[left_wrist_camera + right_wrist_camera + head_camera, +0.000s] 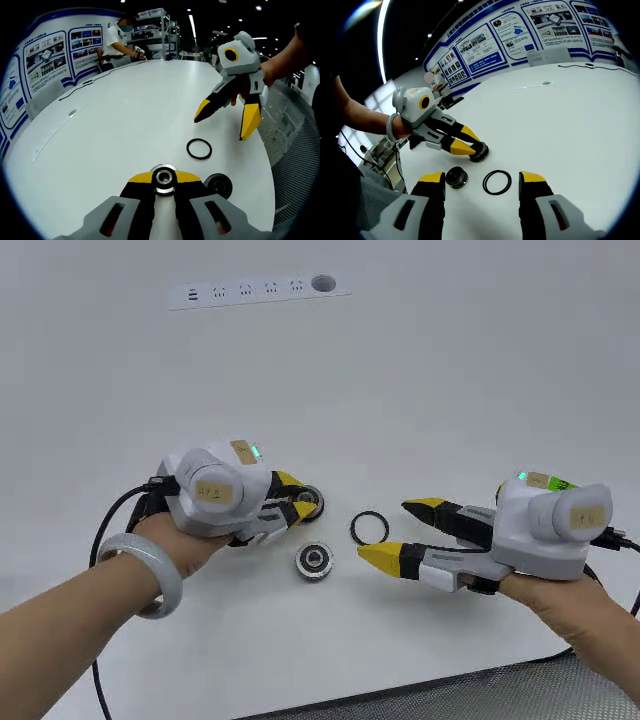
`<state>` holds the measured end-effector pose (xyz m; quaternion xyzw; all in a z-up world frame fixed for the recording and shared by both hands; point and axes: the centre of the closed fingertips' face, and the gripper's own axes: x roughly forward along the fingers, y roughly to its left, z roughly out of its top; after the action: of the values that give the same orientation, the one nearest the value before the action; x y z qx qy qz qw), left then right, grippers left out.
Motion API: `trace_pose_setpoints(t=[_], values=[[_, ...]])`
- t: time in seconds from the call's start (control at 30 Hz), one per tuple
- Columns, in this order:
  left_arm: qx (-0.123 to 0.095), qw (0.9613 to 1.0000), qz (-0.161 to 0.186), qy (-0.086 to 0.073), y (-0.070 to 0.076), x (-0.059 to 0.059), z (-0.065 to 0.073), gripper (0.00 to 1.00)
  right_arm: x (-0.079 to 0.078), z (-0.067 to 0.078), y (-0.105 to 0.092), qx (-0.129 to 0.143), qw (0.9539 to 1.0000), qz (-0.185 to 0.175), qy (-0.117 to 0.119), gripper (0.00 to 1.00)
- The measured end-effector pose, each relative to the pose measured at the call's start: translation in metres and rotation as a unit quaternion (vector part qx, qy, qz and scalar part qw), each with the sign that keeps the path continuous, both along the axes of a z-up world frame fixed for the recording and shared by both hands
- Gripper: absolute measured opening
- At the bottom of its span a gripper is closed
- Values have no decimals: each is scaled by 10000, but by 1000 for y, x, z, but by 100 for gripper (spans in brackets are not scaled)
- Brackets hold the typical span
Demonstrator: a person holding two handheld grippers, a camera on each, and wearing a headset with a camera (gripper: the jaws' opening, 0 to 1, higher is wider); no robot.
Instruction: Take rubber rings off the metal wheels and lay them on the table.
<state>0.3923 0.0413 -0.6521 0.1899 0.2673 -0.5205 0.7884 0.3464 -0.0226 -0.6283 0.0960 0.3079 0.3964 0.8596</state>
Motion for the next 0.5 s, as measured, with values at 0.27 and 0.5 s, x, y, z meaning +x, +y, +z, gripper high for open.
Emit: trace_pose_setpoints(t=[0.27, 0.5], values=[[-11, 10000, 17, 12, 1, 0, -1, 13, 8, 2, 7, 166, 9998, -73, 114, 58], [-43, 10000, 44, 12, 1, 0, -1, 13, 17, 1, 13, 451, 9977, -267, 421, 54]])
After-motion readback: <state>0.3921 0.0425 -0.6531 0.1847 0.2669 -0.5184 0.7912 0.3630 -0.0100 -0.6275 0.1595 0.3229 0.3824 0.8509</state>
